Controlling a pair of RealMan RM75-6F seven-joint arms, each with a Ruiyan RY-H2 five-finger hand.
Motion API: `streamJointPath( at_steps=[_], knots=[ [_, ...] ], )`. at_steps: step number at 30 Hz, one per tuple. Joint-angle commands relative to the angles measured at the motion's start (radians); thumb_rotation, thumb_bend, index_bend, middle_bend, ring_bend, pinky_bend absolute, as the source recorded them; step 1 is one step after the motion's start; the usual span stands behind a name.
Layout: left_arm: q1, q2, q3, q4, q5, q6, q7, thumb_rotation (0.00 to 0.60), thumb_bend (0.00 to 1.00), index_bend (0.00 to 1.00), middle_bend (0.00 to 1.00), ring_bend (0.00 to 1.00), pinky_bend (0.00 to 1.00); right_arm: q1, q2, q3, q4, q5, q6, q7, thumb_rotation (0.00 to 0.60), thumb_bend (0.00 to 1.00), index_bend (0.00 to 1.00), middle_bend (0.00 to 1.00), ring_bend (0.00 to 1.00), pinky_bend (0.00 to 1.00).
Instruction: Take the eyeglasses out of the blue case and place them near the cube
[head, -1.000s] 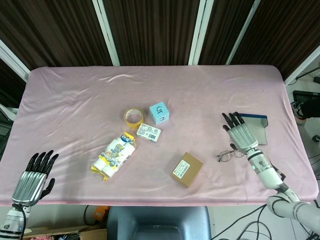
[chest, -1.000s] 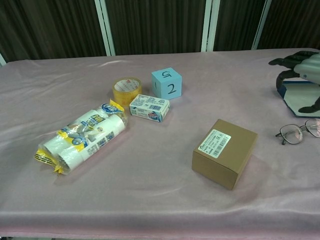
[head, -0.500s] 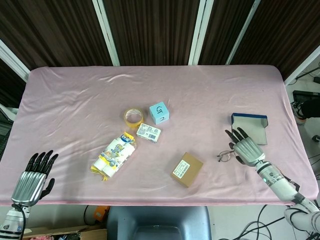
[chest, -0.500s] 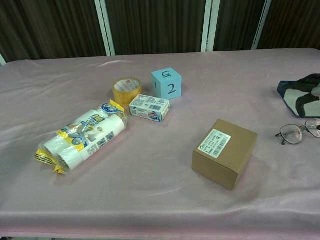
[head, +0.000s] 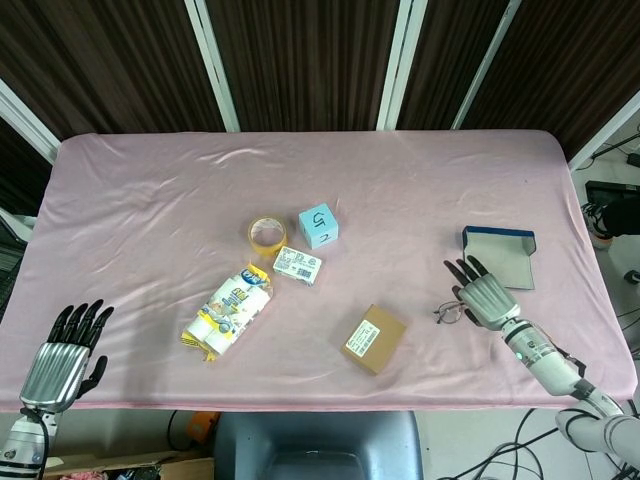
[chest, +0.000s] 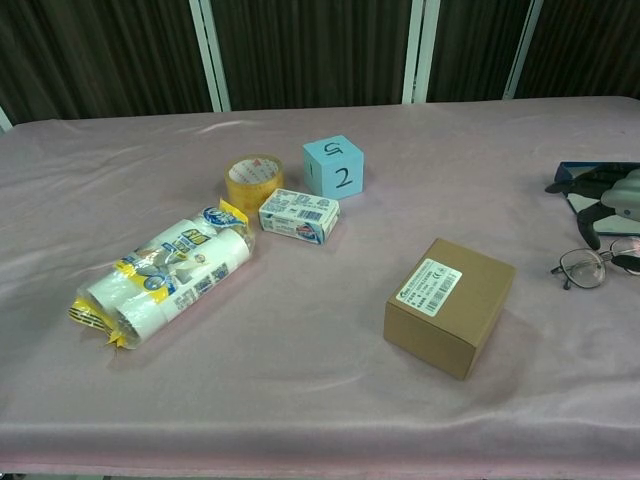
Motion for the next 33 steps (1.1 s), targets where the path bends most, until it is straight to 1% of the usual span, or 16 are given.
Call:
streamJointPath(
  at_steps=[1,11,27,33],
  knots=[
    [0.0,0.0,0.0,0.0,0.0,-0.001,0.0,0.6,0.43,0.0,0.0,0.0,0.05,0.0,-0.007,-0.001,0.011,0.0,-0.004,0.009,0.6,0.53,0.6,0.03,0.0,0.0],
    [-0.001,0.0,0.0,0.0,-0.002,-0.004,0.002,0.6,0.43,0.0,0.0,0.0,0.05,0.004,-0.025,-0.002,0.033,-0.004,-0.008,0.028,0.6,0.54,0.63,0.03,0.0,0.0],
    [0.001,0.002,-0.001,0.0,-0.002,-0.001,-0.004,0.6,0.43,0.0,0.0,0.0,0.05,-0.001,-0.038,0.002,0.045,0.003,-0.003,0.018,0.6,0.63,0.72,0.06,0.0,0.0],
    [0.0,0.002,-0.001,0.001,-0.002,-0.004,-0.005,0.6,0.43,0.0,0.0,0.0,0.05,0.013,-0.036,0.025,0.024,0.01,0.007,0.019,0.6,0.63,0.73,0.06,0.0,0.0]
  ],
)
